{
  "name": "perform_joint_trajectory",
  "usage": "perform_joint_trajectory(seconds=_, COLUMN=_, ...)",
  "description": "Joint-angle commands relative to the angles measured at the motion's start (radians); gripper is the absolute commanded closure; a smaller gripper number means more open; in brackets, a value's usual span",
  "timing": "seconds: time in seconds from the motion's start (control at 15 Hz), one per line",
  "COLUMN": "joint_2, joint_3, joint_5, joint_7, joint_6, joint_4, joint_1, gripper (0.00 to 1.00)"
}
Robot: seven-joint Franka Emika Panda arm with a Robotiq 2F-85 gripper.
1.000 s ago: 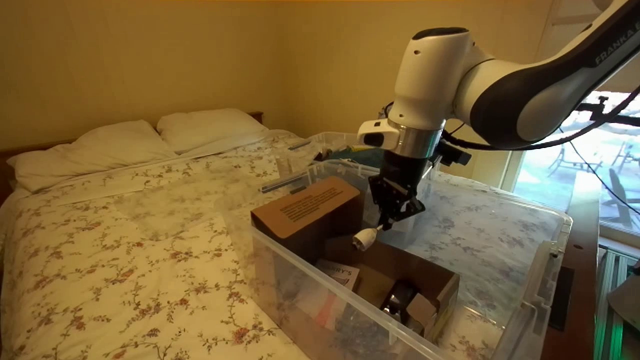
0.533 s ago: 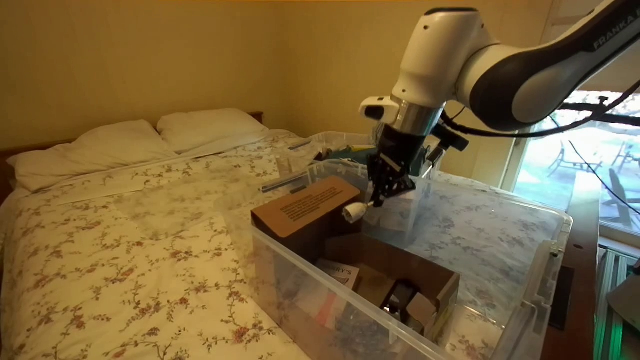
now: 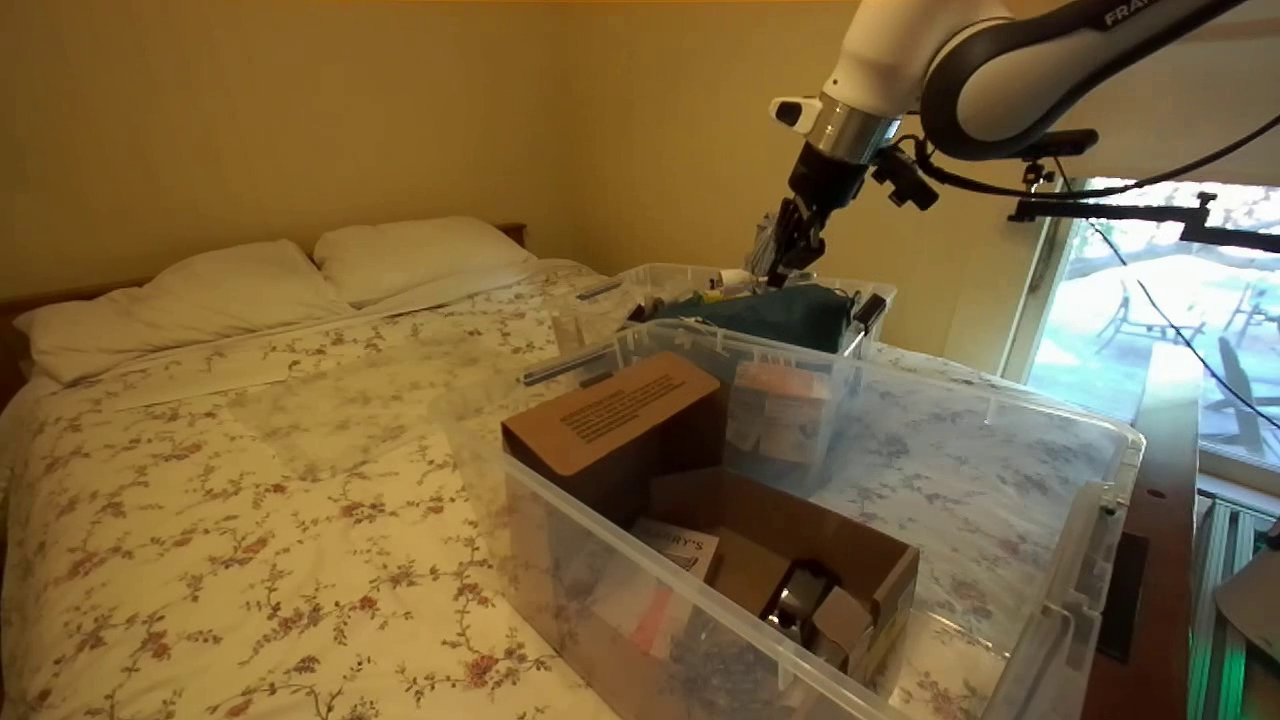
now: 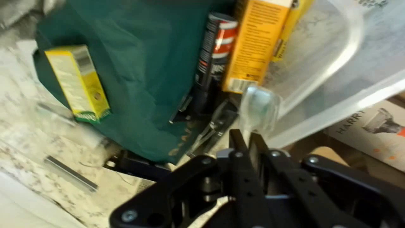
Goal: Pick up the contents in the container to the left and put them in the container to the right
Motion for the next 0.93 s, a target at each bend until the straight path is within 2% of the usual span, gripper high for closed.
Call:
perform_joint_trajectory(seconds=0.0, joint_2=0.069, joint_3=-0.049, joint_5=-0.033, joint_7=0.115, joint_6=-0.007, joint_4=0.081, joint_1=-0.066, gripper=0.98)
perform_joint_trajectory(seconds=0.2, joint_2=0.157, joint_3=-0.074, joint_5=-0.039, joint_7=0.234, joint_6=-0.035, joint_4=0.201, joint_1=-0.100, gripper=0.98)
perform_joint_trajectory(seconds=0.4, joint_2=0.256, joint_3=-0.087, joint_5=-0.105, joint_7=0.439, joint_6=-0.055, joint_4=0.323, joint_1=-0.095, gripper=0.98)
perform_joint_trajectory(seconds=0.47, joint_2=0.284, joint_3=-0.095, joint_5=-0.130, joint_7=0.509, joint_6=-0.070, joint_4=0.360, joint_1=-0.087, gripper=0.67)
perform_joint_trajectory(seconds=0.6, joint_2=0.329, joint_3=-0.112, joint_5=-0.177, joint_7=0.649, joint_6=-0.100, joint_4=0.413, joint_1=-0.064, gripper=0.60)
perform_joint_trajectory(seconds=0.73, joint_2=0.341, joint_3=-0.129, joint_5=-0.207, joint_7=0.738, joint_6=-0.120, joint_4=0.422, joint_1=-0.041, gripper=0.46)
perform_joint_trajectory(seconds=0.87, joint_2=0.297, joint_3=-0.113, joint_5=-0.193, joint_7=0.672, joint_6=-0.106, joint_4=0.349, joint_1=-0.027, gripper=0.31)
